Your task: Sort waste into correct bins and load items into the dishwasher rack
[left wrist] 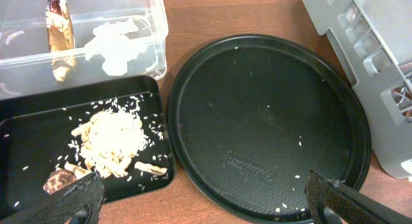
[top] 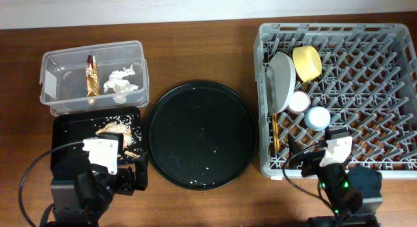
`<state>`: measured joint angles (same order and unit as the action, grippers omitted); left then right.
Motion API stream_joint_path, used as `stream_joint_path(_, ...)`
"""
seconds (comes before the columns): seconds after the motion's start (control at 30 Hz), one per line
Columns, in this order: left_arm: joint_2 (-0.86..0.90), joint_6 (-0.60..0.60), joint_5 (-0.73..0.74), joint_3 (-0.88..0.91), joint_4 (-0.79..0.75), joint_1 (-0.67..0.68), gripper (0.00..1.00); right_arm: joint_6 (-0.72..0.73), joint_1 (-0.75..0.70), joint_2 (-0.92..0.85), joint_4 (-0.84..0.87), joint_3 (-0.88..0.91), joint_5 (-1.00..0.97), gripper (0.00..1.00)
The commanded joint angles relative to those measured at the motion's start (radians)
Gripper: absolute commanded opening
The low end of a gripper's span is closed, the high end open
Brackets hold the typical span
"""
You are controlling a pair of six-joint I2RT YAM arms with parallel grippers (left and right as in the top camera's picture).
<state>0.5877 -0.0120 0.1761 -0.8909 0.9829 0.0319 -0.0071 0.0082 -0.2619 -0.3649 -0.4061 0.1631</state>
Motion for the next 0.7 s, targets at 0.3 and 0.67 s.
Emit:
stream_joint_path(0.3, -0.004, -0.019, 0.011, 0.008, -0.002, -0.002, 0.99, -0.004, -0.028, 0.259, 0.242, 0.376, -0.093, 0.99)
stream_joint_path(0.67, -0.004, -0.019, 0.011, 0.008, -0.002, -0.002, 0.99, -0.004, -0.028, 0.259, 0.242, 0.376, -0.093, 0.99)
